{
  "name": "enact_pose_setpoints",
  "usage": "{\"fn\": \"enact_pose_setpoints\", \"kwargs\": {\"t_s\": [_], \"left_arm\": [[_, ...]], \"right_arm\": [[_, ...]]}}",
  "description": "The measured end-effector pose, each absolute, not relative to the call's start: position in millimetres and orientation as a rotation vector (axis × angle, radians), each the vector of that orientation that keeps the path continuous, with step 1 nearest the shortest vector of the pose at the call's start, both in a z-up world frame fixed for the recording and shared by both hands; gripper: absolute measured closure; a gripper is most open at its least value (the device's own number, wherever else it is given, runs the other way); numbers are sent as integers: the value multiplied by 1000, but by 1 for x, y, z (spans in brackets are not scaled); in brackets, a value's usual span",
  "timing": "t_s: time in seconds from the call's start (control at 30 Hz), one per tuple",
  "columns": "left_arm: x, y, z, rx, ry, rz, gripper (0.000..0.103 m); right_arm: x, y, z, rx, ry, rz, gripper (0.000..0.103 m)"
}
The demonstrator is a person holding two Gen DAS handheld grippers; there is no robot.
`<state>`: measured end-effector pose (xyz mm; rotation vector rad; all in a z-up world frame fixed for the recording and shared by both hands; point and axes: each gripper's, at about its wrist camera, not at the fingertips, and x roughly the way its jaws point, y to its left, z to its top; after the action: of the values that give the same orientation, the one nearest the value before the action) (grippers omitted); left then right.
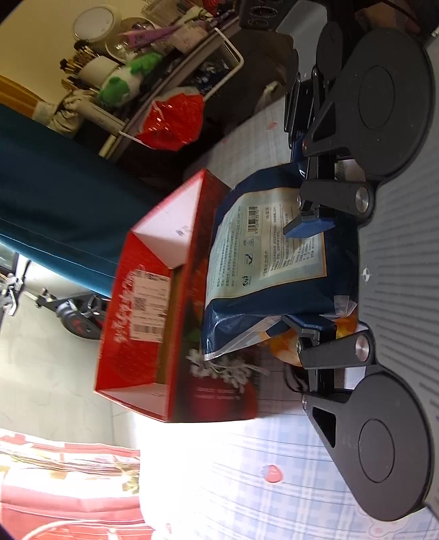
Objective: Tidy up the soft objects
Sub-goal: 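Lift the blue snack bag with both grippers over the red box, then lower the blue bag into the red box and open both grippers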
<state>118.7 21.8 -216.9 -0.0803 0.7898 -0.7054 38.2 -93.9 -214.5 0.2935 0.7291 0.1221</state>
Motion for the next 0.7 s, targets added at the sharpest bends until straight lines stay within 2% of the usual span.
{"fn": "enact_pose_setpoints", "kwargs": {"t_s": [0.33,0.7], "left_arm": [[119,5,-168,-75,676,-732,54],[134,-11,-147,-78,642,-742,54]], "right_arm": [[47,-111,-167,243,616,113,70],[63,-130,-140,223,562,98,71]]}}
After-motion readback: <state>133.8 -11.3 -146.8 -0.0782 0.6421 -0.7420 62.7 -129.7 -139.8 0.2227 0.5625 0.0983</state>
